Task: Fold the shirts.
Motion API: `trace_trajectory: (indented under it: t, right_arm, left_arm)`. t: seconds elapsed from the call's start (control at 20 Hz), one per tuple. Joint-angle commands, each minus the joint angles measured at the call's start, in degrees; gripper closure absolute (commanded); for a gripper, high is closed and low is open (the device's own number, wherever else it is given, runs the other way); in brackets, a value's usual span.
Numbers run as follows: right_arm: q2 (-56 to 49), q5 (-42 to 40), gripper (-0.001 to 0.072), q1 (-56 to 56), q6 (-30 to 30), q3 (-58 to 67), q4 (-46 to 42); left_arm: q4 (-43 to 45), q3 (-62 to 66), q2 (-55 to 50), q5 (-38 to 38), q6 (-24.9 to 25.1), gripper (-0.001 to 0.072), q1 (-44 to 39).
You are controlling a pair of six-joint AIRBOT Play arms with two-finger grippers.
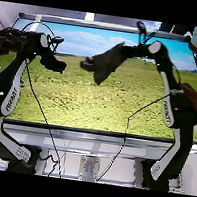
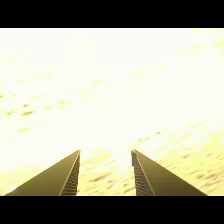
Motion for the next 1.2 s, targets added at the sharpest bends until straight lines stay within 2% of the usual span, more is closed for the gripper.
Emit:
trace_trajectory:
  t: [0.0, 0.2, 0.4, 0.55, 0.8, 0.95, 1.0, 1.1, 1.15]
  right_arm:
    - [5.01, 10.88, 0.0689, -8.15, 3.87, 0.07, -12.72]
    - [8.2, 22.75, 0.069, -15.89, 3.69, 0.07, -23.65]
    - [10.71, 26.21, 0.069, -22.45, 3.58, 0.07, -38.71]
    - [13.73, 26.47, 0.069, -29.77, 3.1, 0.07, -39.06]
    - [18.78, 32.0, 0.069, -45.59, 1.6, -2.36, -36.46]
    - [18.95, 38.29, 0.0683, -55.01, -0.31, -4.79, -29.66]
    - [18.95, 39.36, 0.0621, -57.61, -0.44, -5.09, -30.12]
    - [18.95, 39.71, 0.0282, -62.4, 1.29, -5.07, -28.63]
    - [18.95, 39.65, 0.0218, -64.41, 1.44, -5.07, -26.21]
  left_arm:
    - [-1.44, 3.45, 0.04, -1.4, 0.0, 0.0365, 0.0]
    - [-1.6, 8.13, 0.04, -2.27, -0.02, 0.0365, 0.0]
    - [-1.57, 10.25, 0.04, -3.13, -0.02, 0.0365, 0.0]
    - [-1.57, 10.29, 0.04, -3.15, -0.04, 0.0366, 0.0]
    - [-1.7, 10.29, 0.04, -3.1, -0.31, 0.0367, -0.04]
    - [-3.5, 10.29, 0.04, -3.1, -0.33, 0.0367, -0.11]
    - [-4.5, 10.29, 0.04, -3.13, -0.33, 0.0367, -0.11]
    - [-6.1, 10.29, 0.04, -3.1, -0.33, 0.0368, -0.11]
    - [-6.1, 10.29, 0.04, -3.08, -0.61, 0.0368, -0.11]
